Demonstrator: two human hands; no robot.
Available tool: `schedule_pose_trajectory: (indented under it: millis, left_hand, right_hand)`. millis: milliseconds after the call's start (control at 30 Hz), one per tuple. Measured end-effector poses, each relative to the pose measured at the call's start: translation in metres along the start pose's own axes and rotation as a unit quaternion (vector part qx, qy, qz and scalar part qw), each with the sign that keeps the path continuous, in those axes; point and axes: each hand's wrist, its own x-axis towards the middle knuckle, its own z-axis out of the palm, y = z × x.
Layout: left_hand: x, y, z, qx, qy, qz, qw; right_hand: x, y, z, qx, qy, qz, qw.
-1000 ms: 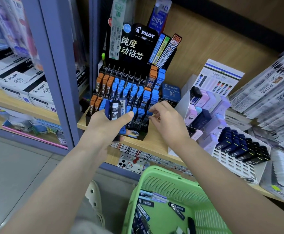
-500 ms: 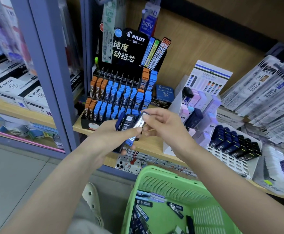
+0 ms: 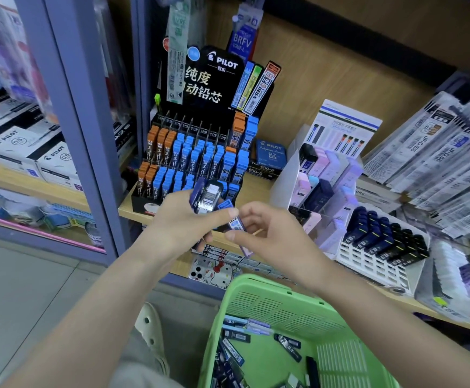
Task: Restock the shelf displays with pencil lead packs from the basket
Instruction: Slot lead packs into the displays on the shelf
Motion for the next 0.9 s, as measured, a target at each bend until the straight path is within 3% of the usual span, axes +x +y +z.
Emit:
schedule_pose_trajectory:
  millis: [133, 233, 367, 533, 667, 900]
  left_hand:
    - [0.002, -0.001, -0.001, -0.017, 0.022, -0.002, 1.000]
    - [0.004, -0.002, -0.005, -0.039, 0.045, -0.018, 0.998]
    - [0.006, -0.002, -0.009, -0.057, 0.052, -0.039, 0.996]
    - [0.007, -0.003, -0.009, -0.061, 0.056, -0.042, 0.996]
    - [0.009, -0.004, -0.009, -0.061, 0.059, -0.039, 0.996]
    - [0.009, -0.004, -0.009, -0.056, 0.068, -0.034, 0.995]
  right_hand:
    - [0.010, 0.001, -0.001, 0.007, 0.014, 0.013, 1.000]
    - [0.018, 0.007, -0.009, 0.020, 0.074, 0.022, 0.997]
    - [0.032, 0.020, -0.018, -0.017, 0.162, -0.007, 0.987]
    - [0.046, 0.031, -0.016, -0.041, 0.208, -0.046, 0.976]
    - [0.052, 0.035, -0.009, -0.057, 0.211, -0.061, 0.974]
    - [0.060, 0.045, -0.002, -0.190, 0.171, -0.060, 0.965]
